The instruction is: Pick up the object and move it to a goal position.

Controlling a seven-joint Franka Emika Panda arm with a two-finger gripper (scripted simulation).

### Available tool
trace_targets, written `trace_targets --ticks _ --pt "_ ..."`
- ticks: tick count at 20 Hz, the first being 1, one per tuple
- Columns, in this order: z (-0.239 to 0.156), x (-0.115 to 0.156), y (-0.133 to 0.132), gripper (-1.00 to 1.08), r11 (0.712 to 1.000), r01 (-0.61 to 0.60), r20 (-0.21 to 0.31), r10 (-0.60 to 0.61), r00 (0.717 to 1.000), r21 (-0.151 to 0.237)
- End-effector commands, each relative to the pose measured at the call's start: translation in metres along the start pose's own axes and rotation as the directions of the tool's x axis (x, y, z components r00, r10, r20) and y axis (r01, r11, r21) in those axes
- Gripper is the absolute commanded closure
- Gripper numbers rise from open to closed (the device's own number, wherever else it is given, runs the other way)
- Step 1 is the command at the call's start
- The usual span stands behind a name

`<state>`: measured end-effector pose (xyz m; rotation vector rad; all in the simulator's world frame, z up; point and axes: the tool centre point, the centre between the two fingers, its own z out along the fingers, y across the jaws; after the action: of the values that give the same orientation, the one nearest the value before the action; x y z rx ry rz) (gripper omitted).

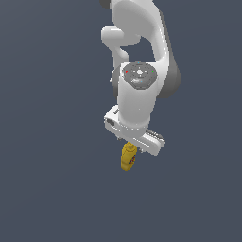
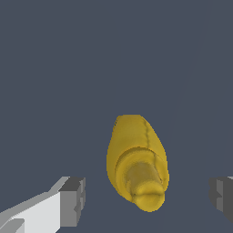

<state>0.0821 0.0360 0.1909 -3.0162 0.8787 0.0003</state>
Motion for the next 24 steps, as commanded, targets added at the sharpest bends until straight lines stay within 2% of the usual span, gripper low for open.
trace_targets --ticks 1,9,10,24 --pt "0.0115 -0.0002 0.0003 -0.92 1.0 -0.001 0.0 0.001 1.0 0.0" --pt "0.0206 0.0011 -0.0007 -0.92 1.0 -0.002 0.0 0.002 1.0 0.0" --pt "0.0206 0.0011 -0.0007 1.08 1.0 -0.002 0.0 0.002 1.0 0.0" --pt "0.0168 0.0027 0.0021 1.08 1.0 0.004 -0.001 -0.004 1.0 0.001"
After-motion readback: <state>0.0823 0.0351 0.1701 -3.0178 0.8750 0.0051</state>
